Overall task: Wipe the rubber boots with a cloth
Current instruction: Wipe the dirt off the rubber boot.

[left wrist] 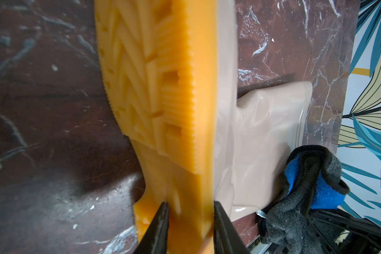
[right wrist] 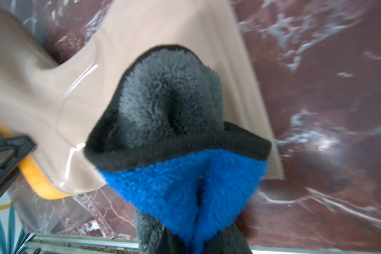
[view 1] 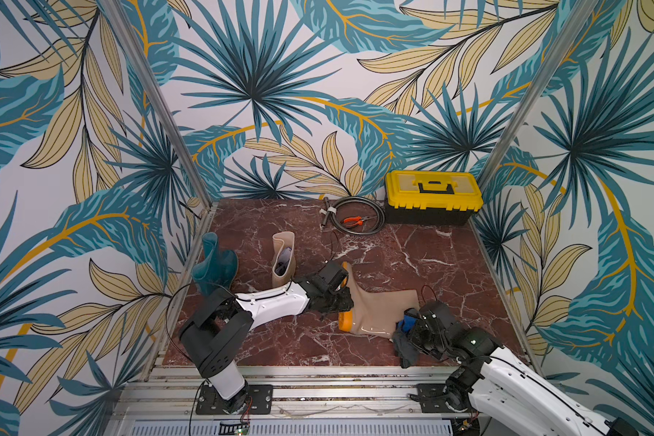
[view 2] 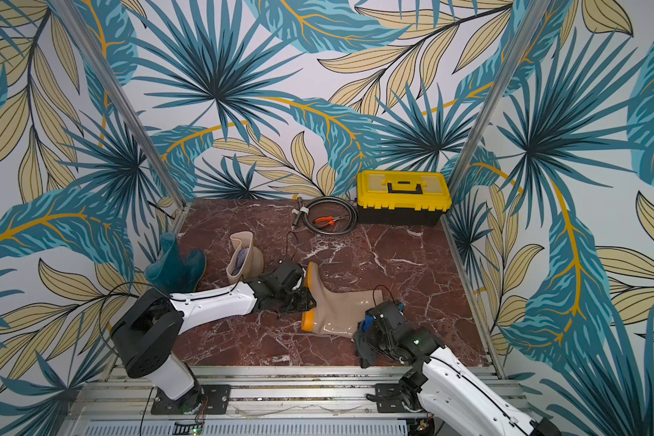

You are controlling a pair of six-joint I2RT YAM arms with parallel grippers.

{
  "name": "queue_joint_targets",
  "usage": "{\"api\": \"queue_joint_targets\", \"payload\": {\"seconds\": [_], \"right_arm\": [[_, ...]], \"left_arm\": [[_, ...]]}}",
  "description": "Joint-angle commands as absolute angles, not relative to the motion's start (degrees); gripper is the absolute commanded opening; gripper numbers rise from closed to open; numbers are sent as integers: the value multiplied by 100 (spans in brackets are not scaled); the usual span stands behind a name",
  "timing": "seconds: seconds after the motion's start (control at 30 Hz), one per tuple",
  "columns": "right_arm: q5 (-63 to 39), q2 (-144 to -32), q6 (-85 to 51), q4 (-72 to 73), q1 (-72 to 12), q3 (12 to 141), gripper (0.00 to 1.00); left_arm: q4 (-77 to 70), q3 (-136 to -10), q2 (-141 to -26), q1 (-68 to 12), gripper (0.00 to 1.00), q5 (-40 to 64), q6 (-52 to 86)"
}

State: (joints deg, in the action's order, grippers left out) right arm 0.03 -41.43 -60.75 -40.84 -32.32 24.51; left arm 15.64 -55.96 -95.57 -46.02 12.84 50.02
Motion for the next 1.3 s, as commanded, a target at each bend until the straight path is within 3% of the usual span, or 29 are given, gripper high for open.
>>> {"api": "queue_joint_targets", "payload": {"seconds": [0.0, 0.17, 0.27, 0.53, 0.6, 0.73, 0.8, 0.87, 0.97, 1.17, 1.23, 1.27], "right_arm": [[-26, -4652, -5820, -4254, -3206, 2745, 0], [-315, -5780, -5263, -3627, -3264, 3650, 0], [-223, -6343, -4893, -3232, -3278, 4330, 0], [-901, -8655, -4781, -1653, -3267, 6170, 0], [-1016, -9217, -4774, -1566, -3270, 6678, 0], [-1307, -9870, -4772, -1565, -3260, 7325, 0], [-1347, -9901, -4786, -1556, -3254, 7278, 0], [-1270, -9730, -4811, -1520, -3254, 6965, 0], [-1176, -9272, -4918, -1360, -3196, 6232, 0], [-1063, -8211, -5158, -1392, -3155, 4801, 0], [-1204, -7945, -5416, -1077, -3157, 4303, 0], [-1222, -7810, -5501, -1025, -3155, 4124, 0]], "left_arm": [[1327, -5510, -9732, -4707, 38, 1543, 4992], [1353, -5336, -9394, -4813, 57, 1251, 4939], [1345, -5139, -9257, -4966, 60, 917, 4992], [1345, -5078, -9604, -5235, 60, 928, 5053], [1345, -5043, -9616, -5253, 56, 878, 5040], [1345, -4848, -9411, -5263, 40, 577, 4907], [1345, -4799, -9322, -5241, 30, 511, 4788], [1337, -4835, -9295, -5171, 14, 604, 4570], [1336, -5064, -9330, -5068, 5, 857, 4042], [1345, -5649, -9441, -4921, 9, 1052, 3167], [1352, -5788, -9494, -4865, 21, 1038, 3014], [1358, -5842, -9510, -4839, 33, 1023, 2954]]}}
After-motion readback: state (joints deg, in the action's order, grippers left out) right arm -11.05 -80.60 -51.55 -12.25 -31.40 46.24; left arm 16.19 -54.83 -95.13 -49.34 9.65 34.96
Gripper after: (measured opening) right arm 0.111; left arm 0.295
